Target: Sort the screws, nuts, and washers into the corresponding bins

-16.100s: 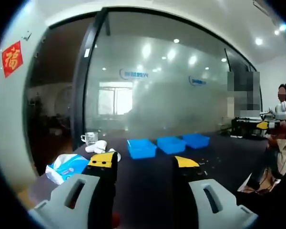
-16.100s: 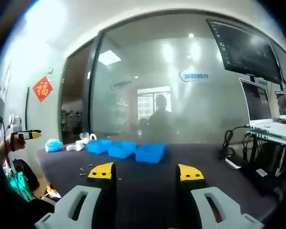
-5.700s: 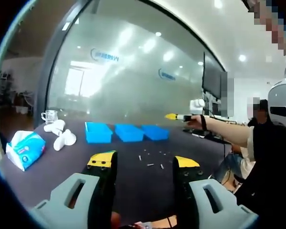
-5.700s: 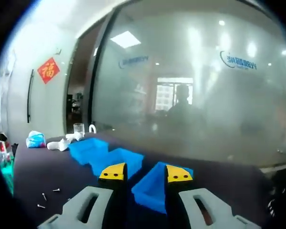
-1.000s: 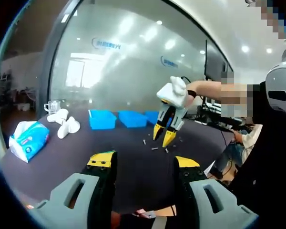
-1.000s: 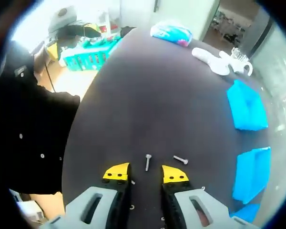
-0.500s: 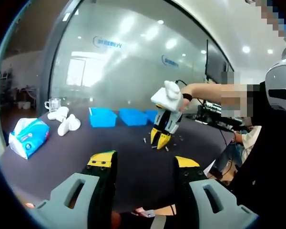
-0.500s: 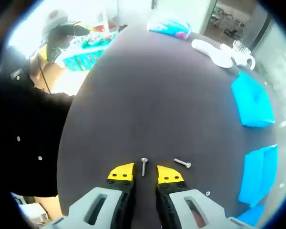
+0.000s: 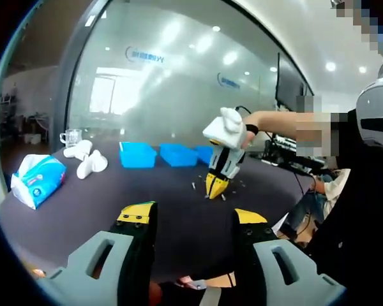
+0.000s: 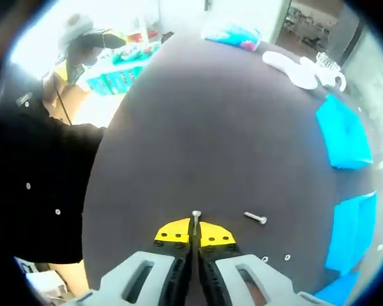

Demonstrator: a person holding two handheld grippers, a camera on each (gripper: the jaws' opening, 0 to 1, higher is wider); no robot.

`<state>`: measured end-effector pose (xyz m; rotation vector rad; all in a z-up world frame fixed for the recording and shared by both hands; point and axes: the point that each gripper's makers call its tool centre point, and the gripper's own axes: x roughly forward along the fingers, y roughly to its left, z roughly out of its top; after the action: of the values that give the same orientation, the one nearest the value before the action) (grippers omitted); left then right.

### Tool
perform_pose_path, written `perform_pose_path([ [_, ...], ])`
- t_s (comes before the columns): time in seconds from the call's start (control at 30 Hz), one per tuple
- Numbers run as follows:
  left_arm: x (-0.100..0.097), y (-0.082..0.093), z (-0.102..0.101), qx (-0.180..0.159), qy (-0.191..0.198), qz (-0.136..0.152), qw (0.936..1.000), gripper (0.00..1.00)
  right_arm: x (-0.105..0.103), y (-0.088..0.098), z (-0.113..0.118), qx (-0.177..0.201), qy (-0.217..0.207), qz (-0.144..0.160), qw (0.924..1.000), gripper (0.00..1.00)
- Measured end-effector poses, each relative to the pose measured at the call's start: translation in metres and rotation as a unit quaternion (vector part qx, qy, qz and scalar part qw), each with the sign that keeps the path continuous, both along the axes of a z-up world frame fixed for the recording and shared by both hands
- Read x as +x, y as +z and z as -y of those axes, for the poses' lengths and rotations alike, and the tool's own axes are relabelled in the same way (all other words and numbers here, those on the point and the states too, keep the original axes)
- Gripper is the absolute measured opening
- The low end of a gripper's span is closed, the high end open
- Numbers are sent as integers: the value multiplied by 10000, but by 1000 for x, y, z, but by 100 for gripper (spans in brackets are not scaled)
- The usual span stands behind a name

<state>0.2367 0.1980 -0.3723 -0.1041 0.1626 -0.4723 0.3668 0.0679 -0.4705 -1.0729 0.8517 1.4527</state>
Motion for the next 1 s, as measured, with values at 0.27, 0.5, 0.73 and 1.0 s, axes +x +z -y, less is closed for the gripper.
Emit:
perform_pose_path([
  [0.27,0,3,2,16,-15,36,10000,45,-8,13,5,265,-123,-66,9996,0],
  [0.5,1,8,6,23,-70,87,9999,45,-5,39,17,848,-611,79,9945,0],
  [0.73,3,12,12,43,-169,144,9997,45,0,64,49,1639,-1373,421,9760,0],
  [1.0,5,16,19,23,-243,206,9995,45,0,81,92,2607,-2433,648,9320,0],
])
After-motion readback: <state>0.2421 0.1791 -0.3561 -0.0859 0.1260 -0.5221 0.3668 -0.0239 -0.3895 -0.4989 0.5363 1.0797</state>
